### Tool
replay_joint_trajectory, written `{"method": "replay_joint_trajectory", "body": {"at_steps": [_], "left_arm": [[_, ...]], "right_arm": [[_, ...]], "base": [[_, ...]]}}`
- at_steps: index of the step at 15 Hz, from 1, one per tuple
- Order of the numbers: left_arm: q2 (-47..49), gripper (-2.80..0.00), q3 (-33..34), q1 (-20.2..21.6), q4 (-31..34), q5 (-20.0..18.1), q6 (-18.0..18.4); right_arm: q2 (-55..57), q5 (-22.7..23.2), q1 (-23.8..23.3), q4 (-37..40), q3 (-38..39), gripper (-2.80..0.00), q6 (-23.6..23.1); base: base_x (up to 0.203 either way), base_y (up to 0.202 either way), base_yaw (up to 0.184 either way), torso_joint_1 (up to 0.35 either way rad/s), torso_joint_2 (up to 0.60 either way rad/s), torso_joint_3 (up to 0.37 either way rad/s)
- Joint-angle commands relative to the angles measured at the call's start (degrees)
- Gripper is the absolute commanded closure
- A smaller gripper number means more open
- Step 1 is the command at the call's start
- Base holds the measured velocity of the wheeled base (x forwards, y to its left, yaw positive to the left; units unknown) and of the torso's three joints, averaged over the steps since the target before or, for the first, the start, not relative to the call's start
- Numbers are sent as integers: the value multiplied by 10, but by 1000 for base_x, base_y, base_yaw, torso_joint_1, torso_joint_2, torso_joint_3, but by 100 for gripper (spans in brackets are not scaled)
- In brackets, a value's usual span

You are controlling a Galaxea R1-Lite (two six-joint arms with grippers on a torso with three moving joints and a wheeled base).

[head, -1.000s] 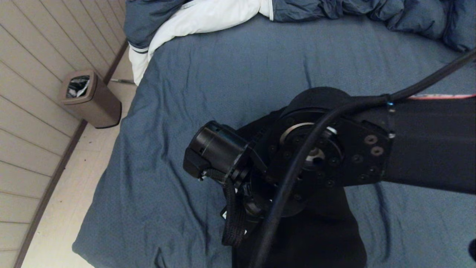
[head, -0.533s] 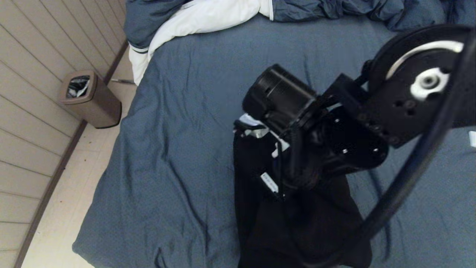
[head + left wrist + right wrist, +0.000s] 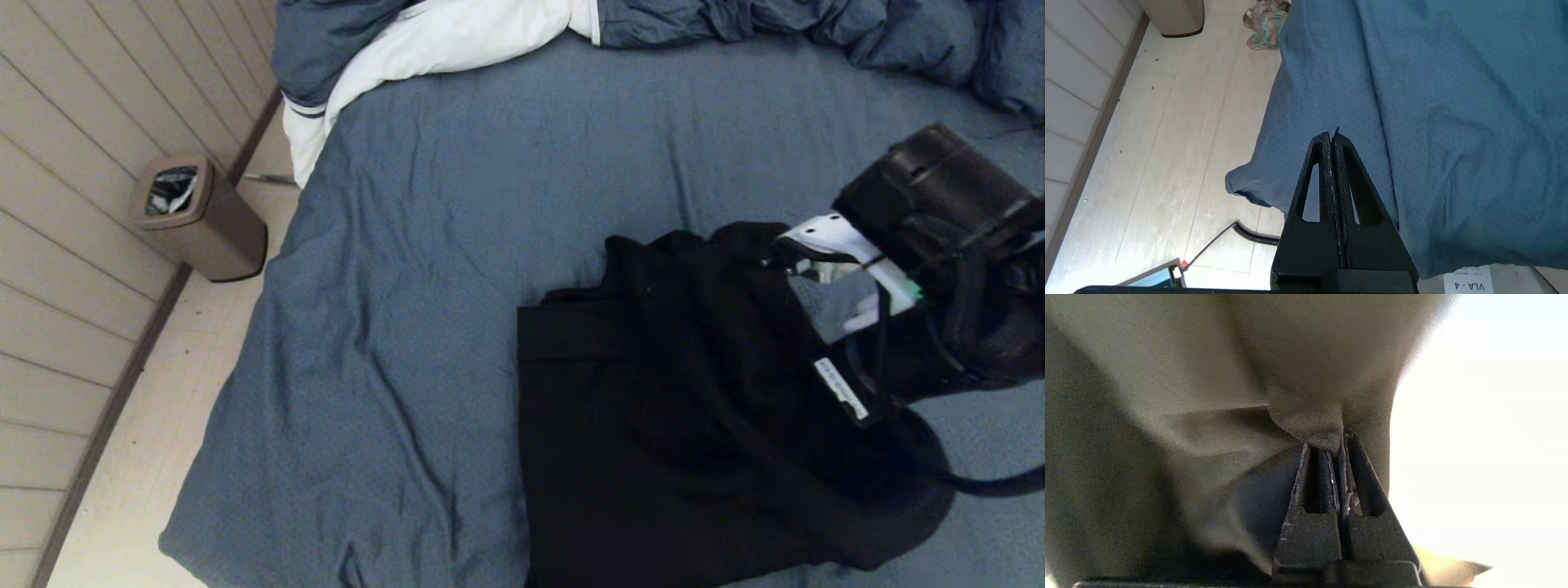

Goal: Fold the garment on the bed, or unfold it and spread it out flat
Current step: Unfold the black sweatshirt

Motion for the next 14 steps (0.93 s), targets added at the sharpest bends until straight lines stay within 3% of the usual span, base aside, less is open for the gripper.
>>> {"method": "replay_joint_trajectory", "body": {"at_steps": [1,5,12,13,14], "left_arm": [[1,0,0,0,0,0,0],[0,0,0,0,0,0,-1],[1,0,0,0,0,0,0],[1,0,0,0,0,0,-1],[0,0,0,0,0,1,-1]], "right_arm": [[-73,2,-88,-54,94,0,-20],[-86,25,-199,-177,182,0,-52],[-77,36,-253,-257,208,0,-55],[-80,40,-263,-270,211,-226,-56],[-82,45,-265,-278,211,-280,-56]], "base": [[0,0,0,0,0,0],[0,0,0,0,0,0],[0,0,0,0,0,0],[0,0,0,0,0,0],[0,0,0,0,0,0]]}}
